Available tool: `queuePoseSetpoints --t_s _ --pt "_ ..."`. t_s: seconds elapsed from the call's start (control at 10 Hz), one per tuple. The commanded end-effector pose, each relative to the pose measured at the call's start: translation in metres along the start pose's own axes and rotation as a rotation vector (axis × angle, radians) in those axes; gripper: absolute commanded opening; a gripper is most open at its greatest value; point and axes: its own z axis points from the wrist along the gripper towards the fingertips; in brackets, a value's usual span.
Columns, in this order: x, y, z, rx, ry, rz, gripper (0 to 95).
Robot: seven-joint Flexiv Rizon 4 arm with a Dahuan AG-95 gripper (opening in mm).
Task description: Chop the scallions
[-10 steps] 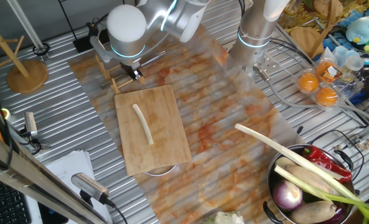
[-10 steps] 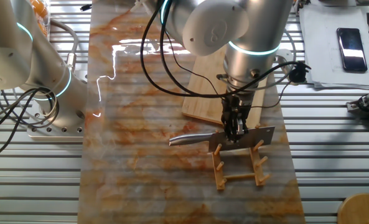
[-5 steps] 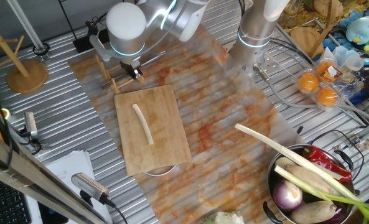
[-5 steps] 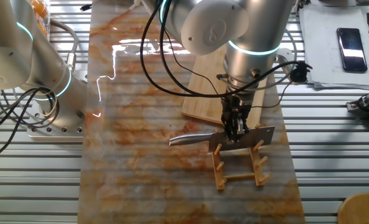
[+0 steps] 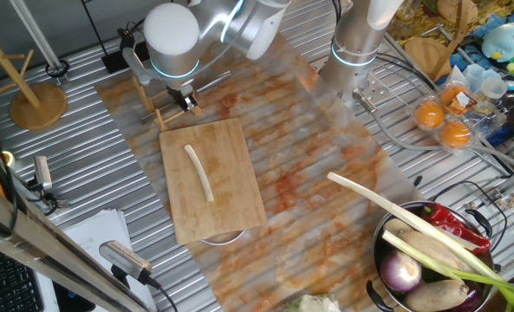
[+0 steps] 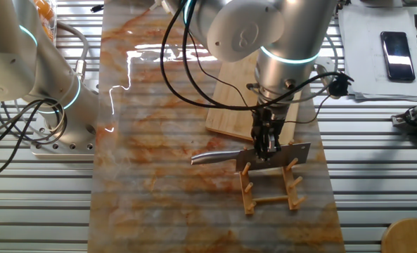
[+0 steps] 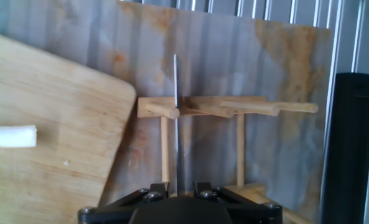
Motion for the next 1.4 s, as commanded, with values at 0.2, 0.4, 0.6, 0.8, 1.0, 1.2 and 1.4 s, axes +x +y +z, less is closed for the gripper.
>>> queuePoseSetpoints --t_s 0.2,0.4,0.6,0.8,1.0,1.2,1.4 --pt "-0.003 0.007 0.001 0.016 -0.002 -0.017 19.0" --pt "-0.007 0.013 0.005 0.03 0.003 -0.008 19.0" --pt "-0.008 0.01 0.015 0.082 0.008 -0.025 19.0" --pt "-0.006 0.005 0.015 0.077 0.008 -0.033 19.0" --pt "-0.006 0.004 0.022 0.065 0.009 -0.027 19.0" --pt "-0.007 0.004 0.027 0.057 0.024 -0.023 19.0" --pt "-0.007 0.003 0.031 0.056 0.035 -0.021 19.0"
